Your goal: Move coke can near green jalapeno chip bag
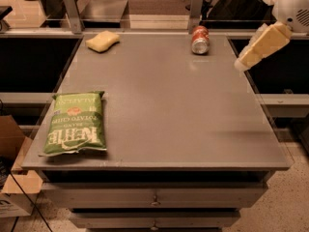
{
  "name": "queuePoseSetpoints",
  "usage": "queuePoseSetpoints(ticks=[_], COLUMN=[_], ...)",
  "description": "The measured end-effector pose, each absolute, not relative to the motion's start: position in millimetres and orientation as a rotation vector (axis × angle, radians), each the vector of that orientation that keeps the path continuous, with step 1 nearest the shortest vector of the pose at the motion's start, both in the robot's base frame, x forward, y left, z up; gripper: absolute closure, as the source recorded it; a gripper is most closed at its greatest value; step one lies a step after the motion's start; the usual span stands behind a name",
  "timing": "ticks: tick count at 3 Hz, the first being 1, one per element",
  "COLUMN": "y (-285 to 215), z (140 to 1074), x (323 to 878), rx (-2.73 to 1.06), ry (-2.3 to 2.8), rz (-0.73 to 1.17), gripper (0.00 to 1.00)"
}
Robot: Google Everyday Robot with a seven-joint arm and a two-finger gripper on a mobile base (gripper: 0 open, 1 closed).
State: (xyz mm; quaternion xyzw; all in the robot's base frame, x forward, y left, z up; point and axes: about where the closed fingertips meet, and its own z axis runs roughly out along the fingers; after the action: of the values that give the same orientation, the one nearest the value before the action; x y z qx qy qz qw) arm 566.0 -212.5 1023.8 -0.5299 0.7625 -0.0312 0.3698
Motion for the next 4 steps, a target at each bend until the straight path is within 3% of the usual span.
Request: queuePoseSetpoints(ticks=[1, 4], y=[-211.0, -182.1], z=[1010.8, 943.2], x=[580.5, 699.5], rx=[-1.285, -0.928], ry=[1.995, 1.991], rz=[-0.064, 0.146], gripper=[0.0, 0.0])
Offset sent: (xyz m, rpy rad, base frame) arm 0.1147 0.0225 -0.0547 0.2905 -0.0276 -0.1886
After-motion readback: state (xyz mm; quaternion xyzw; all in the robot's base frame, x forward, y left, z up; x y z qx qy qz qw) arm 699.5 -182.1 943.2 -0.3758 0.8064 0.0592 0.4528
